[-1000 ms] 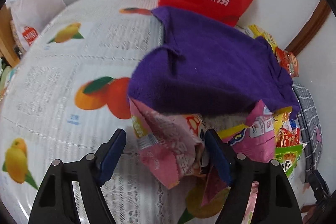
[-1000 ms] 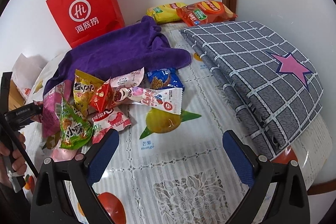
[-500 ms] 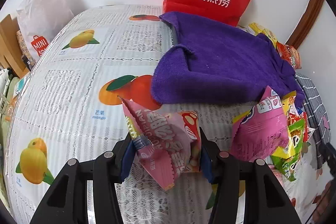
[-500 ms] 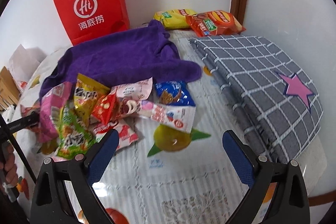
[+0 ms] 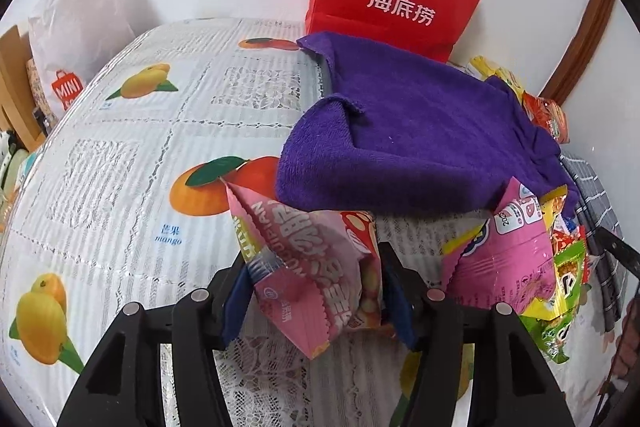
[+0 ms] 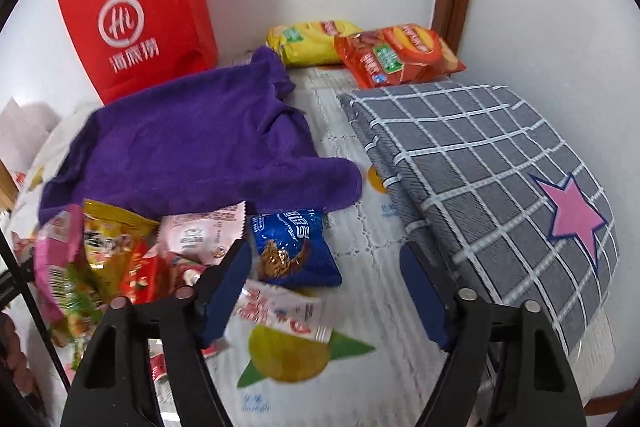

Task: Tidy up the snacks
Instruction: 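Grasp the blue snack packet with the right tool while the left holds the pink packet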

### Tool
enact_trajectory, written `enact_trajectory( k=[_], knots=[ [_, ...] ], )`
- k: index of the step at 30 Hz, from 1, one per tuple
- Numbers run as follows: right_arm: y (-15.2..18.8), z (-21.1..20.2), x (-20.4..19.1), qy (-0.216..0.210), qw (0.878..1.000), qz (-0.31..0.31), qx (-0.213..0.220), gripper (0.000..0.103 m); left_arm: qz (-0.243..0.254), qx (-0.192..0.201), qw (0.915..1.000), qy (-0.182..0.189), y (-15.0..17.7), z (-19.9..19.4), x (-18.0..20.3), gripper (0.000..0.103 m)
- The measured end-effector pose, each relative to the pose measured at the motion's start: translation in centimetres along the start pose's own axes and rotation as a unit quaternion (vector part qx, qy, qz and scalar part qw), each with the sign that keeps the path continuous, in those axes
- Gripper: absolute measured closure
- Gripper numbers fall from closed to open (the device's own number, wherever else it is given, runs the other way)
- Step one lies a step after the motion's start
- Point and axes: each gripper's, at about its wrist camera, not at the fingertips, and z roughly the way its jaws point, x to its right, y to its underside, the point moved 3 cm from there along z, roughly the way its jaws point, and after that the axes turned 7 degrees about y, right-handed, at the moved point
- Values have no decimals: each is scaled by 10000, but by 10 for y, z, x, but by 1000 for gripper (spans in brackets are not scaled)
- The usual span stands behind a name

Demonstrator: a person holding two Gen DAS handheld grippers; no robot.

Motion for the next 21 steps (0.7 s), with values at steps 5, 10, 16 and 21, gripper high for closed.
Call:
enact_trajectory(
  k=[5,10,16,21],
  knots=[
    [-3,25,-12,-135,9996,-88,-235,28,71,66,10000,23,0,2,0,44],
    [1,46,-17,-120,9989,-71,-439,40,192,80,9998,-50,1,5,4,42],
    [3,45,-16,47,9994,-146,-299,55,189,102,9998,-45,1,5,4,42],
    [2,34,-4,-107,9995,96,-292,56,52,156,9999,54,2,0,-2,50]
  ],
)
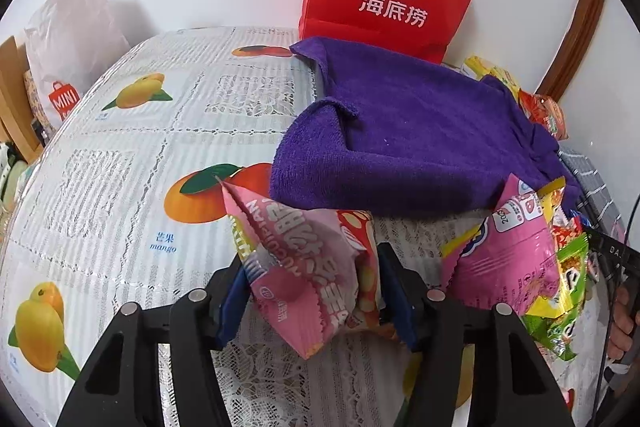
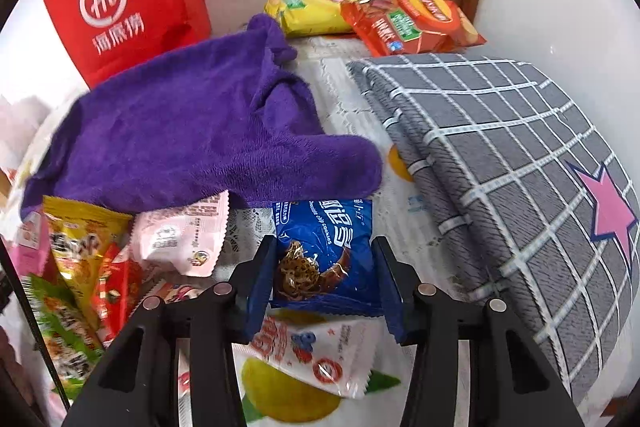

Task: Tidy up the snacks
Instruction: 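Grasp the blue snack packet with the right tool while the left holds the pink packet, then carry the blue packet onto the purple towel and open the right tool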

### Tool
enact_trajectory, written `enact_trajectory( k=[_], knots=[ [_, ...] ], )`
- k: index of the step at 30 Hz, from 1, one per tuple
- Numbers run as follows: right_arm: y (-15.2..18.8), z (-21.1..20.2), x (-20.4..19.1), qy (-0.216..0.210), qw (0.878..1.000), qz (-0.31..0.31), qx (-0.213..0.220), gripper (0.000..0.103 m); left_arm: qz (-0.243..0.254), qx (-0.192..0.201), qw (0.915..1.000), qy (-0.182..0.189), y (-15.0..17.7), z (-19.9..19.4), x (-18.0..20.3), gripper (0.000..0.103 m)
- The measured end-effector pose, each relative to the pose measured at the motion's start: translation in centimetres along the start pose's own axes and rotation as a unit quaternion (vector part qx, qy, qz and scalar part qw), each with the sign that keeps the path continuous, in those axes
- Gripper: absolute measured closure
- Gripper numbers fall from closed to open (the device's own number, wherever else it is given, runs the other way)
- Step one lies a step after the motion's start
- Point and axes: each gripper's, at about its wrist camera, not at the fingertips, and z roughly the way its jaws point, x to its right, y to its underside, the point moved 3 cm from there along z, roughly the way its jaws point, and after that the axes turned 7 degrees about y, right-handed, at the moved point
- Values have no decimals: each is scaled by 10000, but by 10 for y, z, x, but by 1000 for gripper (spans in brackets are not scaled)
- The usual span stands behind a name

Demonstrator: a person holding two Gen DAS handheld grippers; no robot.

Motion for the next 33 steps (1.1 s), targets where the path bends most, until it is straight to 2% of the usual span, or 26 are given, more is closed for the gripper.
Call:
enact_trajectory(
  k=[4,9,17,24,33],
  knots=[
    [-1,-25,12,50,9997,152,197,56,-170,53,9998,-83,1,-14,-6,54],
    [-3,-57,12,-222,9988,268,343,56,-343,100,9993,59,3,-35,-12,56],
    [-4,-100,-12,-310,9976,-54,621,56,-176,442,9989,15,-13,-83,1,56],
    [-19,-133,-31,-505,9954,-207,793,56,-9,633,9979,165,-47,-112,20,56],
    [-74,-152,-49,-775,9910,-285,1056,56,177,759,9969,136,-98,-113,49,55]
  ],
)
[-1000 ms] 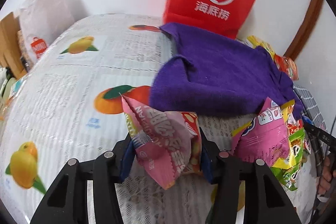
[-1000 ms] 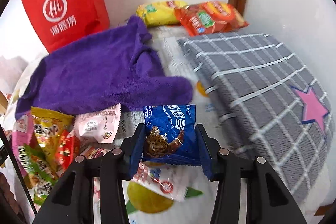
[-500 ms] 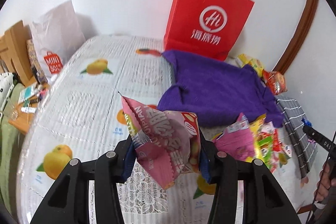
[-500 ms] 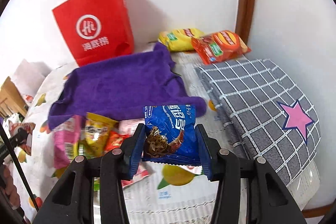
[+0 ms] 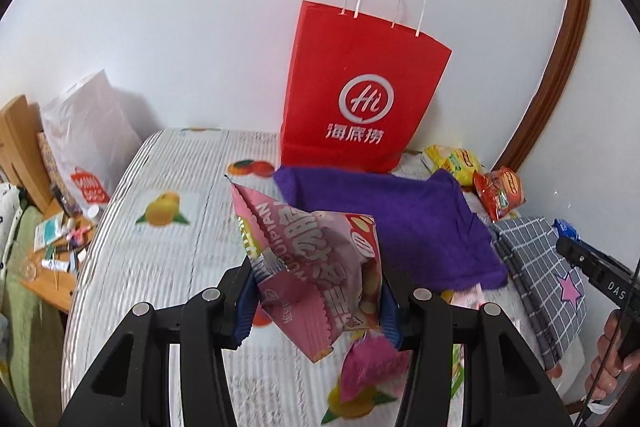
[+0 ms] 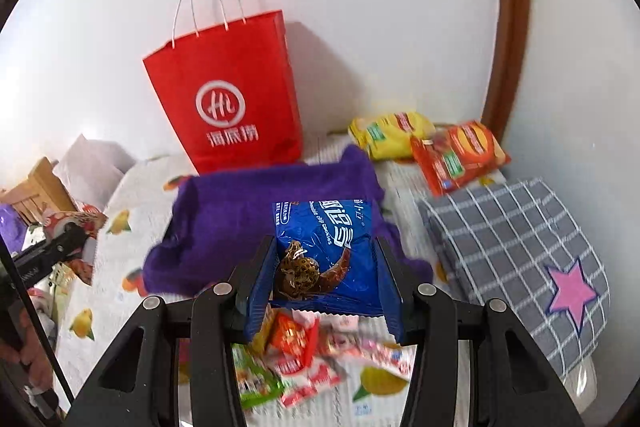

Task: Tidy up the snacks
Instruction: 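Carry the blue packet onto the purple towel and open the right tool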

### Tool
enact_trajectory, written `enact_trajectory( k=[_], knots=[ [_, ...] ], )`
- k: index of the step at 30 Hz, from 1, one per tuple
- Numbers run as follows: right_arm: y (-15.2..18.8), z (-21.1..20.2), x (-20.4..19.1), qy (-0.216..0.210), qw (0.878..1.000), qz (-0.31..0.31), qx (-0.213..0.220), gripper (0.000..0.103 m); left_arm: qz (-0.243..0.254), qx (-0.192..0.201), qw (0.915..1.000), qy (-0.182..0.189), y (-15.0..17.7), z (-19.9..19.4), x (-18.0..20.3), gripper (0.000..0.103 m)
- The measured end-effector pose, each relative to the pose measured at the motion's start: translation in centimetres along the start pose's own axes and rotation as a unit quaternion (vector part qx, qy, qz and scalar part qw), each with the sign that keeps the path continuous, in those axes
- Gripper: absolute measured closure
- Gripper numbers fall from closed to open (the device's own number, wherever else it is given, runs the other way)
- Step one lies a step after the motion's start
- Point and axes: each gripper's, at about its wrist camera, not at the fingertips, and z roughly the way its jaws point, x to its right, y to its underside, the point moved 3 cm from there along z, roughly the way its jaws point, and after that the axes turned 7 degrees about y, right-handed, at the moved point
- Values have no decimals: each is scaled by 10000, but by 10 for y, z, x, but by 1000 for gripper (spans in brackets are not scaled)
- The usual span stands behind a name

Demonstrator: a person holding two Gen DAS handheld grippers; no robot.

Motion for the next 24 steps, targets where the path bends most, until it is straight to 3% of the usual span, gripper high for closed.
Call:
enact_trajectory(
  k=[14,24],
  knots=[
    [-72,66,-26,-385,9992,-90,3,56,95,-41,9999,-90,-59,67,22,55],
    [-79,132,-37,-500,9979,-130,-402,56,6,-242,9995,-210,-64,117,16,55]
  ],
)
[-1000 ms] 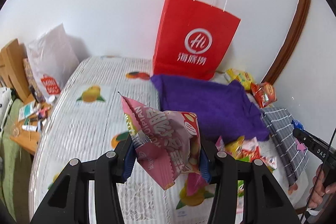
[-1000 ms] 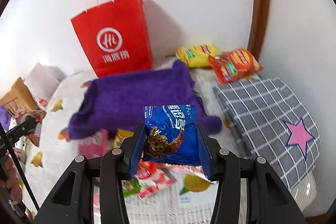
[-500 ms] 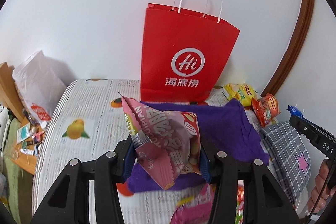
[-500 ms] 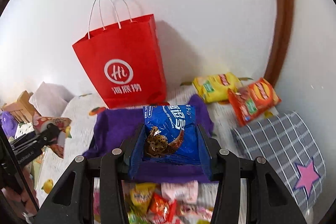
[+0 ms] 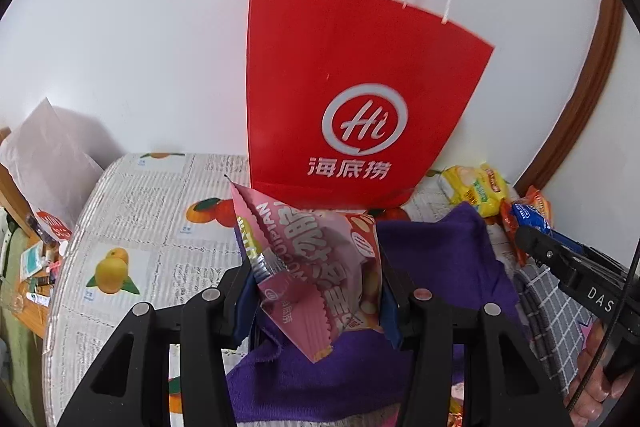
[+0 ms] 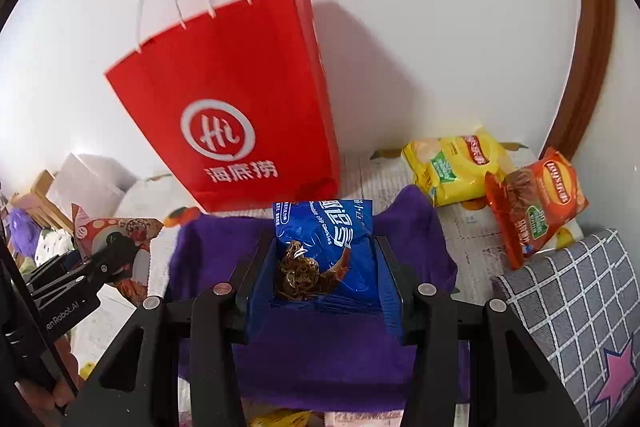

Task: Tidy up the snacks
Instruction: 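Carry the blue packet onto the purple towel and open the right tool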

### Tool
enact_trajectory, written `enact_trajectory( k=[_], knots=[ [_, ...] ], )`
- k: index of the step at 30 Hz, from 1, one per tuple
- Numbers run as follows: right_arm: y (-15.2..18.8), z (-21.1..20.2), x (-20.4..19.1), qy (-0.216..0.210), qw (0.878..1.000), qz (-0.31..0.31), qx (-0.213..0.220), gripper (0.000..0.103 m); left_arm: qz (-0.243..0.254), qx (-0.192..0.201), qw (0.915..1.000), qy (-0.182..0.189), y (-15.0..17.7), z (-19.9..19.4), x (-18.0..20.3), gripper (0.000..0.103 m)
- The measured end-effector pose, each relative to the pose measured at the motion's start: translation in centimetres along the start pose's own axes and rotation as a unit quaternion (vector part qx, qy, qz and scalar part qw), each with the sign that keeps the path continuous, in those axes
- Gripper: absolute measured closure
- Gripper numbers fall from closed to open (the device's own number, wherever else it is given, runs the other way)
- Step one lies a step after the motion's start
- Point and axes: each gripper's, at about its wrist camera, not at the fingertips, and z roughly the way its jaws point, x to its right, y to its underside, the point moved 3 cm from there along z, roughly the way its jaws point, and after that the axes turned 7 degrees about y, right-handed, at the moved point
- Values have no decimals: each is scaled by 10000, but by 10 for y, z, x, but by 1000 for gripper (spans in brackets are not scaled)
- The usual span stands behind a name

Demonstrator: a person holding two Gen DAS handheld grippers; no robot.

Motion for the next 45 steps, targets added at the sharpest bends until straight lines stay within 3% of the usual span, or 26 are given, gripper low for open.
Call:
enact_trajectory(
  k=[9,17,32,45],
  knots=[
    [4,37,8,195,9988,-185,-416,56,-5,-198,9997,-146,9,32,-8,55],
    [11,60,26,428,9963,-137,-727,56,-126,-336,9993,36,10,40,-14,55],
    [21,75,16,458,9937,-315,-970,55,-196,-518,9985,-25,17,51,-20,55],
    [28,89,32,620,9886,-296,-1338,55,-58,-509,9987,-37,17,49,-16,55]
  ],
)
